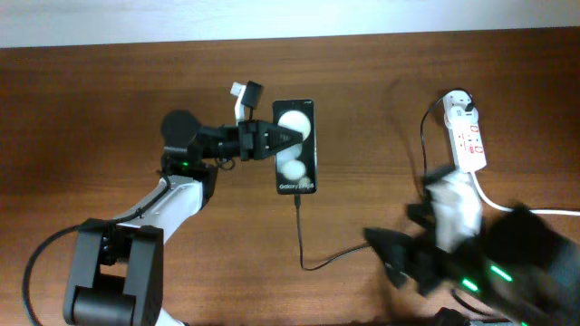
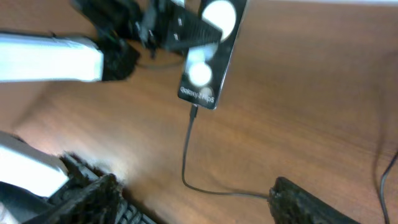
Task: Plug charger to phone and switch on socket
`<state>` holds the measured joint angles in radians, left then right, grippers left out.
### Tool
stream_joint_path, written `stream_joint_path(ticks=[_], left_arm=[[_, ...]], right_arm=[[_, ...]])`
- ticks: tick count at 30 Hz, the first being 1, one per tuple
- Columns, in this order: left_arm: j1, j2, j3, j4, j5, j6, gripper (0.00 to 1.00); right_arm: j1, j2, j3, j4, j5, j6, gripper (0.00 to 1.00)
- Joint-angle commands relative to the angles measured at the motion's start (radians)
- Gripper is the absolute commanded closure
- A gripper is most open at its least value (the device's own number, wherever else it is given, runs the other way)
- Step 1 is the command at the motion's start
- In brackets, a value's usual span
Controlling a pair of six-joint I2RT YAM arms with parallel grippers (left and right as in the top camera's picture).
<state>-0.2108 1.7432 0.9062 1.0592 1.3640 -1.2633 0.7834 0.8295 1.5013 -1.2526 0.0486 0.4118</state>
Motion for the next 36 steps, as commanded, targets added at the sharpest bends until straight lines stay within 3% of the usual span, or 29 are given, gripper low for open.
stream_joint_path(ticks=[1,4,7,9,12,15,21,27,31,36], left_arm=[[-0.029,-0.008,0.167,-0.227,-0.056,0.208,1.0],[-0.058,-0.008,0.313,-0.765,-0.263,0.533,1.0],[-0.093,-0.008,0.393,-1.158,-0.51,0.759,1.0],[-0.121,-0.008,0.408,-1.321,-0.642,0.87,1.0],[-0.138,0.031,0.408,-1.455,-0.681,1.005,1.0],[-0.138,0.117,0.408,-1.472,-0.678,1.022,1.0],[-0.12,0.341,0.408,-1.382,-0.491,1.021,1.0],[-0.114,0.4,0.407,-1.397,-0.531,1.018,0.98],[-0.114,0.4,0.407,-1.397,-0.541,1.018,0.91],[-0.114,0.4,0.407,-1.398,-0.542,1.018,0.65]], right_arm=[[-0.005,-0.13,0.008,-0.002,0.096,-0.018,0.14],[-0.005,-0.197,0.008,-0.025,0.122,-0.019,0.09],[-0.005,-0.2,0.006,-0.068,0.125,-0.019,0.07],[-0.005,-0.2,-0.002,-0.084,0.133,-0.018,0.06],[-0.005,-0.2,-0.023,-0.095,0.151,-0.018,0.03],[-0.005,-0.2,-0.029,-0.1,0.15,-0.018,0.01],[-0.005,-0.2,-0.031,-0.107,0.146,-0.018,0.01],[-0.005,-0.2,-0.031,-0.166,0.146,-0.018,0.01],[-0.005,-0.2,-0.031,-0.167,0.145,-0.018,0.01],[-0.005,-0.2,-0.031,-0.167,0.14,-0.011,0.01]])
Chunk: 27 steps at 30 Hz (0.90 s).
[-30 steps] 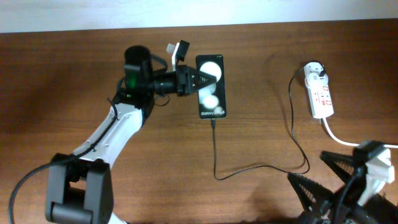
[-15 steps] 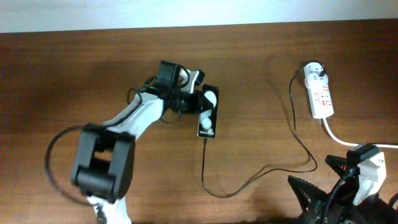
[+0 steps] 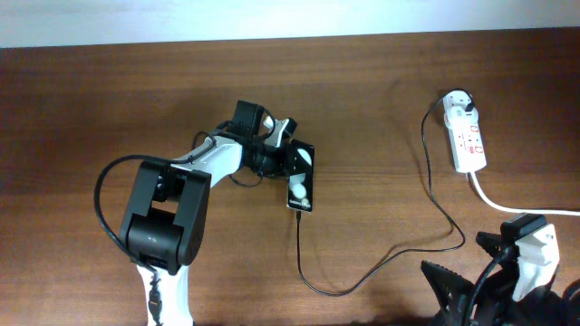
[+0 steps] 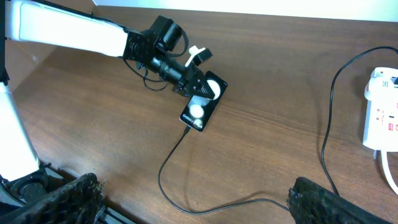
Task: Plug charger to phone and switch on socket
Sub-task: 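Lower the phone flat onto the table with the left gripper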
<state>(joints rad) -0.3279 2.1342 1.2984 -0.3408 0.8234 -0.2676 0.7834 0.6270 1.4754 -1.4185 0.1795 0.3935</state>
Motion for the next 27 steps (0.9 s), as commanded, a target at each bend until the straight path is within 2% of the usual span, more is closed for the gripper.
stream_joint_path(ticks=[1,5,6,8,19,27], left_arm=[[0.003,0.009,0.015,0.002,-0.001,0.023,0.62],[0.003,0.009,0.015,0.002,-0.001,0.023,0.54],[0.003,0.009,0.015,0.002,-0.001,0.023,0.47],[0.003,0.009,0.015,0.002,-0.01,0.023,0.02],[0.003,0.009,0.015,-0.069,-0.275,0.023,0.01],[0.003,0.009,0.015,-0.092,-0.305,0.023,0.01]], right_arm=[[-0.005,0.003,-0.005,-0.001,0.009,0.007,0.01],[-0.005,0.003,-0.005,-0.001,0.009,0.007,0.01],[-0.005,0.003,-0.005,-0.001,0.009,0.007,0.01],[-0.005,0.003,-0.005,-0.001,0.009,0.007,0.01],[-0.005,0.003,-0.005,-0.001,0.009,0.007,0.01],[-0.005,0.003,-0.005,-0.001,0.009,0.007,0.01]])
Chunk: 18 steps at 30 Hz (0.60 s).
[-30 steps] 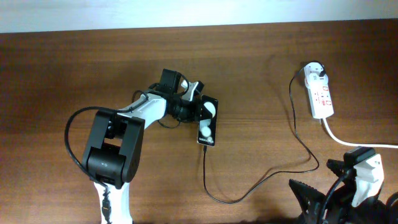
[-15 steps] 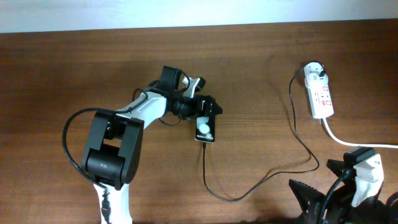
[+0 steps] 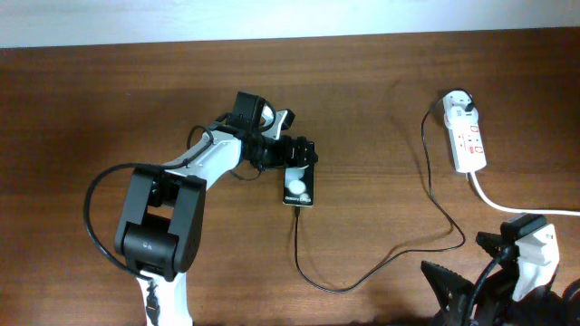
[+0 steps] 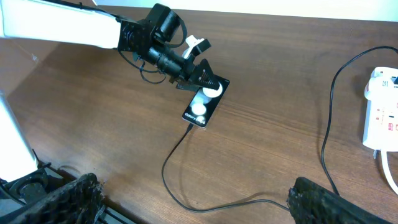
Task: Plug charger to phone and switch on socket
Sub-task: 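Lower the phone flat onto the table with the left gripper, then open the left gripper and retract the left arm away from the phone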
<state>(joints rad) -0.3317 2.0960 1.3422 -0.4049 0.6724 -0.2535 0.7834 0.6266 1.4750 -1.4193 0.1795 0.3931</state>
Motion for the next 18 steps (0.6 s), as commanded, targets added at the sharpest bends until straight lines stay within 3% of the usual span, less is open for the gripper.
stream_joint_path(ticks=[1,6,12,18], left_arm=[[0.007,0.047,-0.029,-0.028,-0.166,0.009,0.01],[0.007,0.047,-0.029,-0.059,-0.287,0.009,0.01],[0.008,0.047,-0.029,-0.149,-0.329,0.009,0.01],[0.048,0.047,-0.028,-0.305,-0.551,0.009,0.01]], right_arm=[[-0.005,0.003,-0.004,0.0,0.009,0.007,0.01],[-0.005,0.003,-0.004,0.0,0.009,0.008,0.01],[-0.005,0.003,-0.004,0.0,0.009,0.007,0.01],[-0.005,0.003,-0.004,0.0,0.009,0.008,0.01]])
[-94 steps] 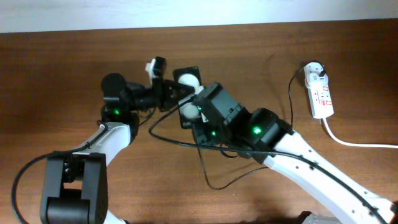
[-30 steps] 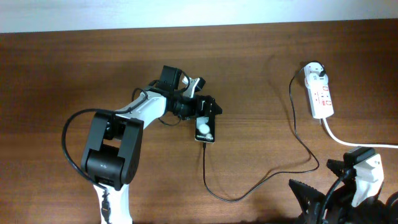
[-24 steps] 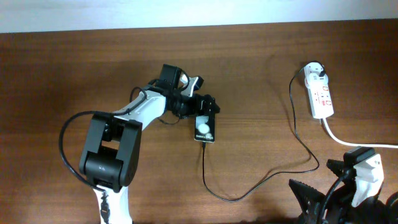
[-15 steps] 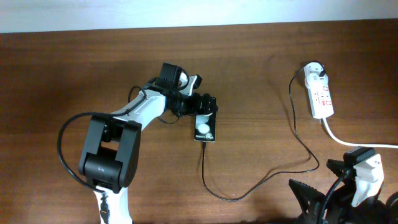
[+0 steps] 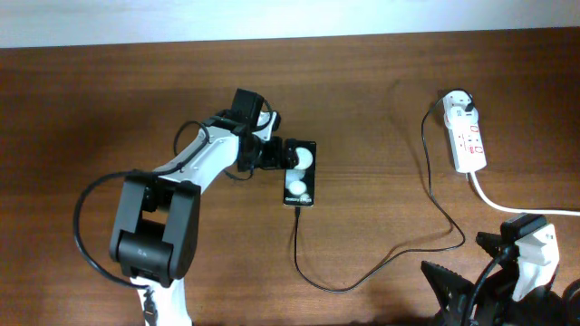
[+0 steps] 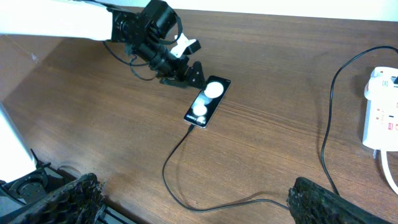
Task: Plug charger to phone and switch on socket
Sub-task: 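Open the left gripper and retract the left arm away from the phone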
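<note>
The black phone [image 5: 300, 174] lies flat at mid-table, screen up with two white glare spots, and shows again in the right wrist view [image 6: 206, 102]. The black charger cable [image 5: 299, 244] enters its near end, loops right and climbs to a plug in the white power strip [image 5: 467, 136]. My left gripper [image 5: 275, 154] rests beside the phone's upper left edge, off the screen; its fingers merge into one dark mass. My right gripper [image 6: 199, 208] hangs low at the near right, wide open with nothing between its fingers [image 6: 326, 202].
The strip's white lead [image 5: 507, 206] runs off the right edge. A slack bend of the cable [image 6: 217, 202] lies on the wood below my right gripper. The left arm [image 5: 195, 167] stretches from the near left toward the phone.
My left gripper was over the phone's far end; now it sits just left of the phone, off it. The phone has shifted slightly farther and lies straighter. The right arm has not moved.
At first my left gripper's tip lay over the plugged-in phone while my right arm was blurred near the cable's right part. Then the right arm was at the near right corner and the phone lay lower and tilted under the left gripper. Now the phone lies uncovered.
</note>
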`<state>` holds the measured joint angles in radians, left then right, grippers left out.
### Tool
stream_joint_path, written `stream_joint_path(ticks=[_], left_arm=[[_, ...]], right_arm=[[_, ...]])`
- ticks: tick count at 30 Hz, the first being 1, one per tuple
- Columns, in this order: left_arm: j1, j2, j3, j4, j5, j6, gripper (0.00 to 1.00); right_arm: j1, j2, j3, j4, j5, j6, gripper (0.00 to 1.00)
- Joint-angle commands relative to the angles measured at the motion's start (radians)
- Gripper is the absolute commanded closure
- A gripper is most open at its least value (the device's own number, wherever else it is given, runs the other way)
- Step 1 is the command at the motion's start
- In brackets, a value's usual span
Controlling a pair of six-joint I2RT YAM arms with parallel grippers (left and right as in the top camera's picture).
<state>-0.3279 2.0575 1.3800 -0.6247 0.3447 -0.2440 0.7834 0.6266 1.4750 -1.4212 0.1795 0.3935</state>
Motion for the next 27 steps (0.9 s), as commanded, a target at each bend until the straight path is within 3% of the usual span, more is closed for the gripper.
stream_joint_path(ticks=[1,6,12,18,27], left_arm=[[0.06,0.085,-0.066,-0.114,-0.235,0.0,0.01],[0.177,0.052,-0.063,-0.248,-0.241,0.016,0.01],[0.296,-0.15,-0.063,-0.356,-0.24,0.09,0.01],[0.318,-0.533,-0.063,-0.485,-0.237,0.111,0.01],[0.318,-1.247,-0.063,-0.668,-0.237,0.111,0.01]], right_arm=[[-0.005,0.003,-0.004,0.002,0.009,0.007,0.01],[-0.005,0.003,-0.004,0.002,0.009,0.007,0.01],[-0.005,0.003,-0.004,0.002,0.009,0.007,0.01],[-0.005,0.003,-0.004,0.002,0.009,0.007,0.01],[-0.005,0.003,-0.004,0.003,0.009,0.007,0.01]])
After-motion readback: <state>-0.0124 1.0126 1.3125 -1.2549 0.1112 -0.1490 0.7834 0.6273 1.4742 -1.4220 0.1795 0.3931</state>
